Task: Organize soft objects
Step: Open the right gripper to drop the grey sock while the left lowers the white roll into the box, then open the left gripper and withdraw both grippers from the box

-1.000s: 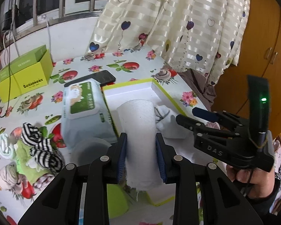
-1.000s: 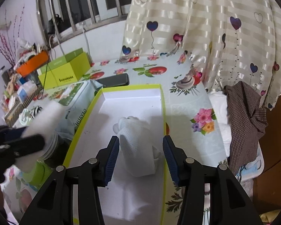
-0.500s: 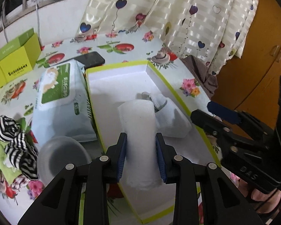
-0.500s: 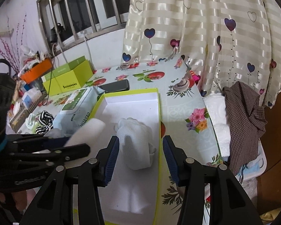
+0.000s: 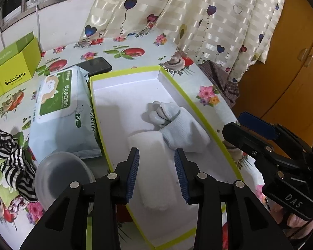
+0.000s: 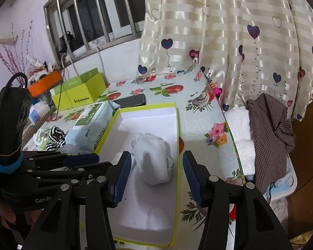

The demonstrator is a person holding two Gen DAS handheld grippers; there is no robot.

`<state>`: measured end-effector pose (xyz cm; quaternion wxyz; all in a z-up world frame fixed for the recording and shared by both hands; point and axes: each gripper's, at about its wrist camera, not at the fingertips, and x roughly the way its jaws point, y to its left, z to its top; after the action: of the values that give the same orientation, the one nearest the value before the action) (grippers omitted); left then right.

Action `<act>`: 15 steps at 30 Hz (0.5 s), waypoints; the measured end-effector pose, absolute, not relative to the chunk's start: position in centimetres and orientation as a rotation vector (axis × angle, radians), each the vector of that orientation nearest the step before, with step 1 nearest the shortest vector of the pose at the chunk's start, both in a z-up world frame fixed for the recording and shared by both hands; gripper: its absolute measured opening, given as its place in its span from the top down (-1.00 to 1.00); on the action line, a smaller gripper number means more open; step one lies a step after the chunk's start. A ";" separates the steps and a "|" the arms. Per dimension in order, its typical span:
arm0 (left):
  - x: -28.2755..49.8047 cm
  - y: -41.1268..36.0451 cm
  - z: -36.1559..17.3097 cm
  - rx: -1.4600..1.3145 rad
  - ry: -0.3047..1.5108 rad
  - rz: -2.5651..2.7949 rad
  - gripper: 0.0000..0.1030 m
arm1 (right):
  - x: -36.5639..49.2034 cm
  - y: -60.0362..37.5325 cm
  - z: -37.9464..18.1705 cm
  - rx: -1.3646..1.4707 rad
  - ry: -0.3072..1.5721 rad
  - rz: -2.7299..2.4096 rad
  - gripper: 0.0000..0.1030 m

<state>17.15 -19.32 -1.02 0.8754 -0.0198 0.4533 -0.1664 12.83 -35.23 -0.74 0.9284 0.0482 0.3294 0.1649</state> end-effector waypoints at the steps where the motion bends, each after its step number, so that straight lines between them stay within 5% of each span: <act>1: 16.9 -19.3 -0.7 -0.040 0.938 -0.350 0.29 | 12.6 -35.2 -0.6 0.102 0.671 0.338 0.00; 15: 11.4 -17.6 3.2 -0.037 0.807 -0.400 0.25 | 8.8 -34.4 1.2 0.124 0.621 0.377 -0.27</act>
<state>11.42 -17.57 3.23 0.9002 -0.0179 0.3898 -0.1935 8.84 -34.37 1.19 0.9328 0.0604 0.3037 0.1844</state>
